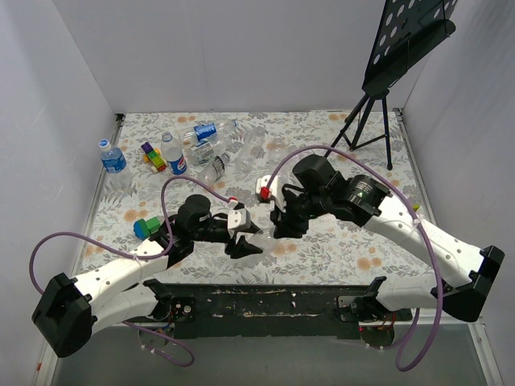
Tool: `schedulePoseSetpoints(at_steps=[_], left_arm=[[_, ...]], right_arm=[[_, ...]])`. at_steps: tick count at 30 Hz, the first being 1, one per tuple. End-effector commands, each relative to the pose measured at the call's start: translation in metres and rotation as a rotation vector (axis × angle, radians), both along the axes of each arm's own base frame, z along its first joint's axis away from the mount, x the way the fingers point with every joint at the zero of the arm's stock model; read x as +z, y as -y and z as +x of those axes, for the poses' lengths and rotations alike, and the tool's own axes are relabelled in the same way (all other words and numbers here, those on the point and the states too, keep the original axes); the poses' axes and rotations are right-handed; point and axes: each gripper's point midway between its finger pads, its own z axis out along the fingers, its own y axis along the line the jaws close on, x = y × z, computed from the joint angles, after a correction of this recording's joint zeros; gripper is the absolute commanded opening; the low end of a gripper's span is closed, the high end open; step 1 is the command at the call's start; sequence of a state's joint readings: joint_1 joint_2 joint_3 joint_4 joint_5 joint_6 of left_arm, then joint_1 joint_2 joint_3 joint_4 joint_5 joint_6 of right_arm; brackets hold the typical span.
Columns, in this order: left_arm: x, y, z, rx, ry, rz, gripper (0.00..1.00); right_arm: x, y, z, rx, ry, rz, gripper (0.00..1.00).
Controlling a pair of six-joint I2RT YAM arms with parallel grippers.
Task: Screw on the bottle caps
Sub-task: Screw the bottle cap onto the plastic bottle.
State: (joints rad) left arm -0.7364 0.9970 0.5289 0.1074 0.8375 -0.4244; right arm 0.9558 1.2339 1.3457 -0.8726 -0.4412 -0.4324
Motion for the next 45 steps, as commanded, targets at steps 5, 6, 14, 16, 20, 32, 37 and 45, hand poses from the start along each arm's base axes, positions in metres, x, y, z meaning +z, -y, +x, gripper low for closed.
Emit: schedulePoseSetpoints(at_steps=[5,6,14,16,20,32,37,45], left_arm=[[0.032,-0.017,0.066,0.373,0.243,-0.069,0.49],[0.033,-0.020,0.069,0.402,0.274,-0.068,0.48],[0.042,-0.035,0.075,0.516,0.362,-0.077,0.49],[0.041,-0.030,0.070,0.477,0.339,-0.068,0.49],[0.036,-0.019,0.054,0.372,0.277,-0.064,0.49],[0.032,-0.001,0.009,0.073,0.143,-0.084,0.49],[0.030,0.001,0.002,0.025,0.115,-0.081,0.49],[0.029,0.002,0.000,0.010,0.104,-0.079,0.49]], right_arm=[[-0.037,-0.018,0.052,-0.770,-0.335,-0.147,0.01],[-0.038,-0.021,0.054,-0.802,-0.361,-0.147,0.01],[0.032,-0.040,0.059,-0.620,-0.216,0.181,0.58],[0.050,-0.034,0.055,-0.507,-0.096,0.233,0.71],[0.068,-0.015,0.049,-0.389,0.066,0.230,0.81],[0.055,0.006,-0.009,0.099,0.161,0.148,0.77],[0.052,0.005,-0.011,0.134,0.160,0.138,0.74],[0.042,-0.001,-0.009,0.157,0.126,0.098,0.67]])
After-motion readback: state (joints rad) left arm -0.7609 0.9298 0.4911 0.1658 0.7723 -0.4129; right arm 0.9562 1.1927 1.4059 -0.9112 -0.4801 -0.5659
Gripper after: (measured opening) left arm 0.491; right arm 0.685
